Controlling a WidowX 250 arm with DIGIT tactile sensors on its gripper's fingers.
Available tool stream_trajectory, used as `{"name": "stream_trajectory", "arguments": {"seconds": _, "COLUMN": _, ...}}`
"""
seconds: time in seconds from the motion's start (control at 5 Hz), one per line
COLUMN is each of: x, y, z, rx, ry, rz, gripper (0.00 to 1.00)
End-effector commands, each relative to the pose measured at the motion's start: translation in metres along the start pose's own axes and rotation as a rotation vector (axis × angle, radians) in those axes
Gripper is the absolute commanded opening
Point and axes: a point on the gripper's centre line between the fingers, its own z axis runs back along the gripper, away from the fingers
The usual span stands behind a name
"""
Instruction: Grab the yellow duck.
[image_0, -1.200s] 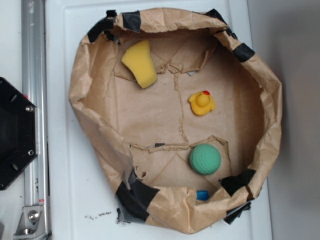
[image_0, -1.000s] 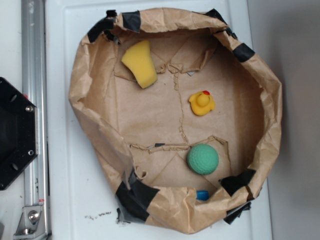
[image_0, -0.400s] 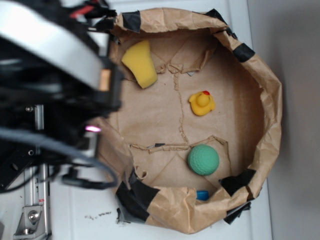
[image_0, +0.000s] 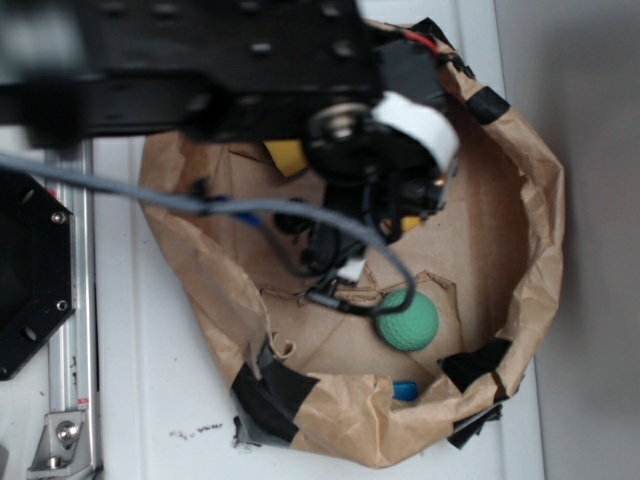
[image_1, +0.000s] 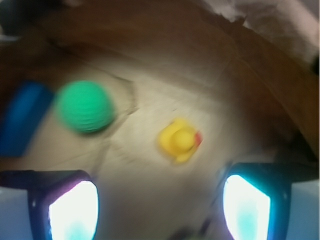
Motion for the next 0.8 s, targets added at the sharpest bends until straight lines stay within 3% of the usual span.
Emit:
{"name": "stream_trajectory", "arguments": {"seconds": 0.0, "x": -0.001, "y": 0.027, "z": -0.003, "rx": 0.074, "ry": -0.007, "rz": -0.046, "gripper": 1.00}}
{"name": "stream_trajectory", "arguments": {"seconds": 0.4, "x": 0.002, "y": 0.051, "z": -0.014, "rx": 0.112, "ry": -0.030, "rz": 0.056, "gripper": 1.00}}
{"name": "stream_trajectory", "arguments": {"seconds": 0.6, "x": 0.006, "y": 0.047, "z": -0.038, "rx": 0.067, "ry": 0.000, "rz": 0.092, "gripper": 1.00}}
